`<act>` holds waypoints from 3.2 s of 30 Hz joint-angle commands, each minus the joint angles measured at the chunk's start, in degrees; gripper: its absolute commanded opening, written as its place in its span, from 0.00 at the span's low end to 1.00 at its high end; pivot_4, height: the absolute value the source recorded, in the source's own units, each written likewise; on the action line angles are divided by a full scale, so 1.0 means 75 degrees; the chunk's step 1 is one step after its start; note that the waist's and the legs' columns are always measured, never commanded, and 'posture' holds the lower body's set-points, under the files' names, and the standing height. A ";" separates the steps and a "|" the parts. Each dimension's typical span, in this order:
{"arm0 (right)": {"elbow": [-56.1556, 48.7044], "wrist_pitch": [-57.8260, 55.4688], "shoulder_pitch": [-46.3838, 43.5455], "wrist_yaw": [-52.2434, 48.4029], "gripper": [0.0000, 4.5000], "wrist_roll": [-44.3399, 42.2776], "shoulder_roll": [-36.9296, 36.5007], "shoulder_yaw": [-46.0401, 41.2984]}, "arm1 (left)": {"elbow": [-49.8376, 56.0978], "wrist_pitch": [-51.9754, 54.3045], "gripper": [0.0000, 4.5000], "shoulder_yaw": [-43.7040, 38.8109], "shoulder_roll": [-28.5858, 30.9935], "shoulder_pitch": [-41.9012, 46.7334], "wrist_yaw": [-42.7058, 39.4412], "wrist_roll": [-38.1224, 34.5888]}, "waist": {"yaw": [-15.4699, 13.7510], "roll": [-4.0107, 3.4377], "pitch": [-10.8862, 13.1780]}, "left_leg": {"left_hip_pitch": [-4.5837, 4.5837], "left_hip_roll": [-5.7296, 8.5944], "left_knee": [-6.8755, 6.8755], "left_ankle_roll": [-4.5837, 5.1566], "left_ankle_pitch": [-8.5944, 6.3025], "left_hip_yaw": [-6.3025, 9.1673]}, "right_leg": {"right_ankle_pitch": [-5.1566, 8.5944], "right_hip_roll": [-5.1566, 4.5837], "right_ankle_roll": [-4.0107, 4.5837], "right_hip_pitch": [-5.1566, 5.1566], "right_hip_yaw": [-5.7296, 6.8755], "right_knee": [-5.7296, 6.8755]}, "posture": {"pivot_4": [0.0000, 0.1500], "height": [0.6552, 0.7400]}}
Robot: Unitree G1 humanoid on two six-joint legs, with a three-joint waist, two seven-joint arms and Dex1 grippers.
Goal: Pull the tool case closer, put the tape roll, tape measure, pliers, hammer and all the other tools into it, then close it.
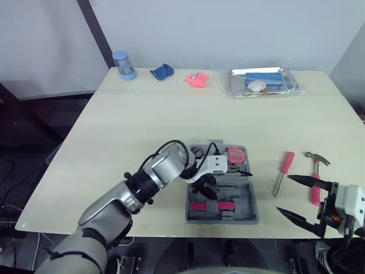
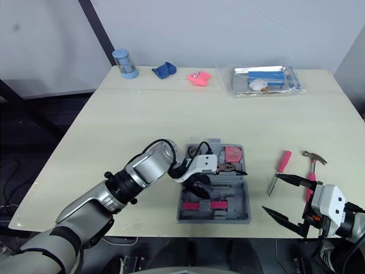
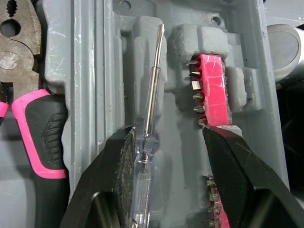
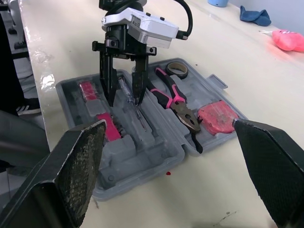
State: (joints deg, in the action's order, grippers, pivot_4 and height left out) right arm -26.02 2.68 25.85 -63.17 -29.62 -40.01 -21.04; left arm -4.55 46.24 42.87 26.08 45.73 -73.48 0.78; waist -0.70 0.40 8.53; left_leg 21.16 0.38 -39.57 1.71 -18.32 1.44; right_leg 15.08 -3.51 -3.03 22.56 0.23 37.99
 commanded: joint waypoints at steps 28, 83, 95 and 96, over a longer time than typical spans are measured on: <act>-0.0057 0.0146 -0.0110 -0.0004 1.00 -0.0032 0.0071 0.0034 | -0.1024 -0.4130 0.55 -0.2174 0.0282 -0.0282 -0.0825 -0.1262 | -0.0007 0.0000 0.0000 | 0.0003 -0.0001 0.0000 -0.0019 0.0011 -0.0001 | 0.0000 -0.0002 0.0000 0.0001 0.0001 -0.0005 | 1.00 1.00; -0.0170 0.0102 -0.0071 0.0155 1.00 0.0019 0.0122 0.0082 | -0.4339 -0.8750 0.01 -0.2558 -0.0814 -0.1183 -0.0997 -0.0474 | -0.0006 -0.0001 -0.0001 | 0.0001 0.0018 -0.0001 0.0004 -0.0002 -0.0001 | -0.0001 0.0000 -0.0001 0.0000 0.0004 -0.0003 | 1.00 1.00; -0.0067 0.0139 0.0097 0.0101 1.00 0.0011 0.0107 -0.0046 | -0.4795 -0.9027 0.01 -0.2488 -0.0852 -0.1154 -0.0712 -0.0149 | -0.0004 -0.0001 -0.0001 | -0.0001 0.0018 -0.0001 0.0004 -0.0002 -0.0001 | -0.0001 0.0000 -0.0001 0.0000 0.0004 -0.0002 | 1.00 1.00; -0.0072 0.0141 0.0104 0.0099 1.00 0.0008 0.0108 -0.0048 | -0.4824 -0.9048 0.01 -0.2475 -0.0847 -0.1160 -0.0662 -0.0091 | -0.0004 -0.0001 -0.0001 | -0.0001 0.0018 -0.0001 0.0004 -0.0002 -0.0001 | -0.0001 0.0000 -0.0001 0.0000 0.0004 -0.0002 | 1.00 1.00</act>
State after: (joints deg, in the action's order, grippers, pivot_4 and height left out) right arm -25.76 2.77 26.40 -62.26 -28.99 -39.00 -20.14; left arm -40.07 -20.72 24.70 19.65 36.95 -79.07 -1.02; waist -0.73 0.39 8.52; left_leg 21.15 0.52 -39.58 1.74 -18.34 1.44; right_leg 15.08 -3.50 -3.03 22.56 0.26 37.98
